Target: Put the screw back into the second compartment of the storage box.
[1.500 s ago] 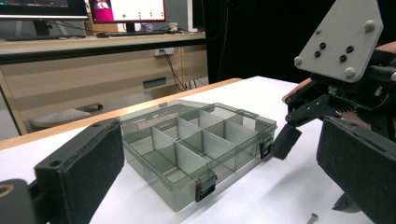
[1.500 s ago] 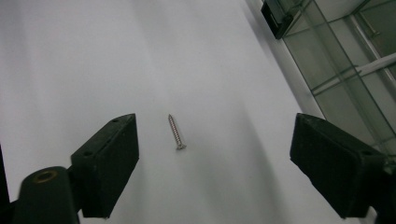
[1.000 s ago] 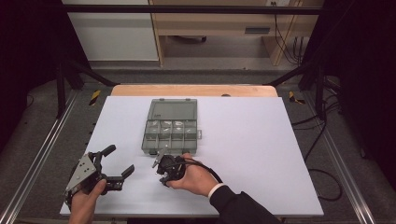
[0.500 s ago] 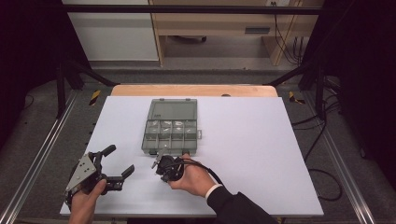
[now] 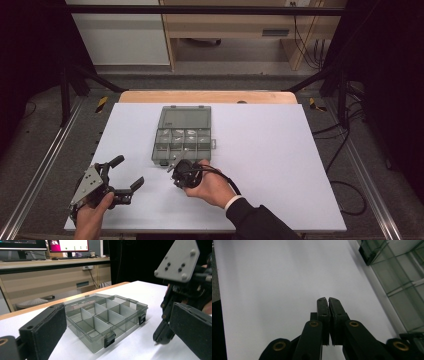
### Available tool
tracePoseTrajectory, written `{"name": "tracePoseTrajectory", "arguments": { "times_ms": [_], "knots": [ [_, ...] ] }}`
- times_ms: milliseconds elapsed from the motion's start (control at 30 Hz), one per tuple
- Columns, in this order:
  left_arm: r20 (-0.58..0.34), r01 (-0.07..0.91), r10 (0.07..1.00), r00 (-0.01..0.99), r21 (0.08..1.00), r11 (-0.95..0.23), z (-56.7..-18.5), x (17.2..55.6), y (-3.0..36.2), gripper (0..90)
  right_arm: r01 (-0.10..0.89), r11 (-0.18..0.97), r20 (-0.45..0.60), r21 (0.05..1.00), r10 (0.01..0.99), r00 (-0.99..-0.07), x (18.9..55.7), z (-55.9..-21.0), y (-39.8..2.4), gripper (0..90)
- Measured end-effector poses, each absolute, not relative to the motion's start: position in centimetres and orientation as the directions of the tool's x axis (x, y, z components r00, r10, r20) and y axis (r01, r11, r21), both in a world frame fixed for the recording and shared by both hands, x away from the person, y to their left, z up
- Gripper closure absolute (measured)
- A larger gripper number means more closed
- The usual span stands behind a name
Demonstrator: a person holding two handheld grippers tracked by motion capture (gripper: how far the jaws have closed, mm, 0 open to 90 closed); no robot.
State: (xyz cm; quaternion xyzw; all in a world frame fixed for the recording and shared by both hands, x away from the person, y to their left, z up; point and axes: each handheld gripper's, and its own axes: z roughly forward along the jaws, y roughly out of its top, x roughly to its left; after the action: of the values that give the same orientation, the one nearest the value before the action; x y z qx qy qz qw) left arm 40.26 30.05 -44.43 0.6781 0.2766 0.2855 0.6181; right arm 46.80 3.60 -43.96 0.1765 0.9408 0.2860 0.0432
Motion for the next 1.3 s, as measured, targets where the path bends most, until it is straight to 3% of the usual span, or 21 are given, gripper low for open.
{"name": "tracePoseTrajectory", "arguments": {
  "times_ms": [533,767,967,1233,1300],
  "knots": [
    [0.062,0.018,0.731,0.679,0.995,-0.1,-44.4,40.0,30.0,0.9,0.329,0.68,-0.005,0.656,0.439,-0.899,49.1,-41.5,2.0,88.2],
    [0.064,0.017,0.732,0.679,0.995,-0.102,-44.3,40.0,30.1,0.9,0.346,0.586,-0.033,0.732,0.538,-0.842,52.0,-39.9,2.3,88.2],
    [0.063,0.017,0.73,0.68,0.995,-0.101,-44.4,40.0,30.2,0.9,0.375,0.483,-0.029,0.791,0.642,-0.766,54.9,-40.6,2.8,88.1],
    [0.062,0.015,0.729,0.682,0.995,-0.099,-44.3,40.0,30.1,0.9,0.417,0.422,-0.002,0.805,0.705,-0.709,57.7,-42.8,3.8,87.8],
    [0.061,0.016,0.729,0.682,0.995,-0.099,-44.3,40.0,30.2,0.8,0.426,0.407,0.015,0.808,0.709,-0.705,58.1,-43.2,4.0,76.3]
  ]
}}
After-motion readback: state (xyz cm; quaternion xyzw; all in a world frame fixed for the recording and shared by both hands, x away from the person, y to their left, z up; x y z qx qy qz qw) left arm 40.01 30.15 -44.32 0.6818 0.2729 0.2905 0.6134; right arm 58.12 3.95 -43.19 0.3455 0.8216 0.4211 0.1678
